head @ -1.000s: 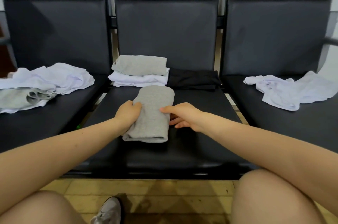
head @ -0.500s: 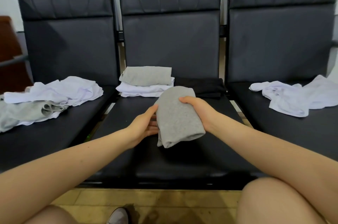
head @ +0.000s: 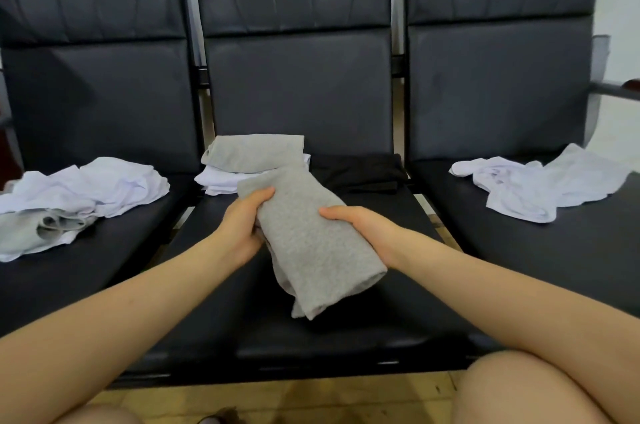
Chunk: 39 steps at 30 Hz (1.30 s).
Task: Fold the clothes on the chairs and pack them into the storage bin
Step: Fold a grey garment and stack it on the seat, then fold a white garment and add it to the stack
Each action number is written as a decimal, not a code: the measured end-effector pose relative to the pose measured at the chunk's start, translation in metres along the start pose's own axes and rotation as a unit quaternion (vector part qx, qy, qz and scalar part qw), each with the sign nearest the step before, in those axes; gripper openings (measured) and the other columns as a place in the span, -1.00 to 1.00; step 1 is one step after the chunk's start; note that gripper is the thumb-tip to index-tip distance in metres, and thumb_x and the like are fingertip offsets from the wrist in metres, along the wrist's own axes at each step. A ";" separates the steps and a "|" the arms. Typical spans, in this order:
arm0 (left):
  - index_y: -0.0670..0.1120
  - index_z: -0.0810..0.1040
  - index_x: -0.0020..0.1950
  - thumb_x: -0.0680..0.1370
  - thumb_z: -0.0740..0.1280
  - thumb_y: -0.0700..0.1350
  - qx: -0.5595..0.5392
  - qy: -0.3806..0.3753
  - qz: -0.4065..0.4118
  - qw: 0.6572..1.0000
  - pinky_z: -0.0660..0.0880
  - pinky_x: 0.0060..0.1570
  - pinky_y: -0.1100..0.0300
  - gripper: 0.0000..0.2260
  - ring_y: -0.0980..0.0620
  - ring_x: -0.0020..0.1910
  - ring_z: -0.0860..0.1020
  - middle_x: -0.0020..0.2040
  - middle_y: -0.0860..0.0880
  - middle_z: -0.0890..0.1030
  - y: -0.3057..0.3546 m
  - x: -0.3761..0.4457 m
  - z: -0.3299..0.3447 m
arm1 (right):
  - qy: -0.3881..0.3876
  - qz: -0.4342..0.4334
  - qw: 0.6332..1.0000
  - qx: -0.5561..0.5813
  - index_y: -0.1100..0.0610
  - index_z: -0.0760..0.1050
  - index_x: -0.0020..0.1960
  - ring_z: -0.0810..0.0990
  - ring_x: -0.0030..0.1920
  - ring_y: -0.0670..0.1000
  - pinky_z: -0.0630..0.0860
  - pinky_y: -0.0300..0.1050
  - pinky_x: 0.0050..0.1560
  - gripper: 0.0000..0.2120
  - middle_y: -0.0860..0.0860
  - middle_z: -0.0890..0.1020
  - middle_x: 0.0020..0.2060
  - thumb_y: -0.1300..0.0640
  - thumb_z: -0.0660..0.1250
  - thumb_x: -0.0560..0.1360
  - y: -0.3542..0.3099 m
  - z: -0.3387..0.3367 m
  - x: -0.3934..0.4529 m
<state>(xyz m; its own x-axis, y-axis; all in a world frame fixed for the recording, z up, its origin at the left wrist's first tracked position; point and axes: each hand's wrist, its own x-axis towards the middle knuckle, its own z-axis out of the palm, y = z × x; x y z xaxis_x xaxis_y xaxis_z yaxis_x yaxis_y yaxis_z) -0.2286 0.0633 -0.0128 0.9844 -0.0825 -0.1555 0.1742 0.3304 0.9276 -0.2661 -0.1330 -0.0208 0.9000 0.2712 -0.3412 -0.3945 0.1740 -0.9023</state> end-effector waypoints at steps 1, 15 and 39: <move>-0.11 0.49 0.29 0.55 0.33 -0.13 -0.014 0.011 0.019 1.000 0.55 0.00 0.09 -0.69 -0.02 0.08 0.60 0.15 -0.10 0.62 0.002 0.002 0.000 | -0.010 0.018 1.000 -0.004 0.19 0.53 0.17 0.65 0.07 0.09 0.56 -0.01 0.08 -0.66 0.10 0.70 0.01 0.04 0.41 0.47 0.004 -0.003 0.000; -0.05 0.48 0.17 0.49 0.36 -0.18 0.054 0.063 0.159 0.984 0.49 0.16 0.10 -0.74 0.00 0.17 0.53 0.15 -0.03 0.57 0.004 0.030 0.027 | 0.097 -0.024 0.983 0.153 0.26 0.56 -0.05 0.70 -0.20 0.06 0.64 -0.08 -0.23 -0.87 0.08 0.70 -0.23 0.34 0.40 0.40 -0.003 -0.059 0.014; -0.02 0.33 0.45 0.50 0.31 0.09 0.553 0.088 0.184 0.808 0.36 0.21 0.01 -0.47 -0.23 0.27 0.36 0.24 -0.22 0.37 -0.051 0.190 0.084 | 0.296 -0.209 0.718 -0.594 0.11 0.44 0.37 0.41 0.32 0.13 0.38 0.03 0.32 -0.59 0.09 0.50 0.29 0.02 0.29 0.55 -0.049 -0.161 0.129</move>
<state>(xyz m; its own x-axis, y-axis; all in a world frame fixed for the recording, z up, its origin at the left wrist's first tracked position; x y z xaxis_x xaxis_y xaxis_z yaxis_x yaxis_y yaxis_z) -0.0529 -0.0481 -0.0615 0.9698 -0.0027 0.2439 -0.1639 -0.7480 0.6431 -0.1005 -0.2588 -0.0631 0.9534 -0.0800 0.2909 0.0541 -0.9033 -0.4256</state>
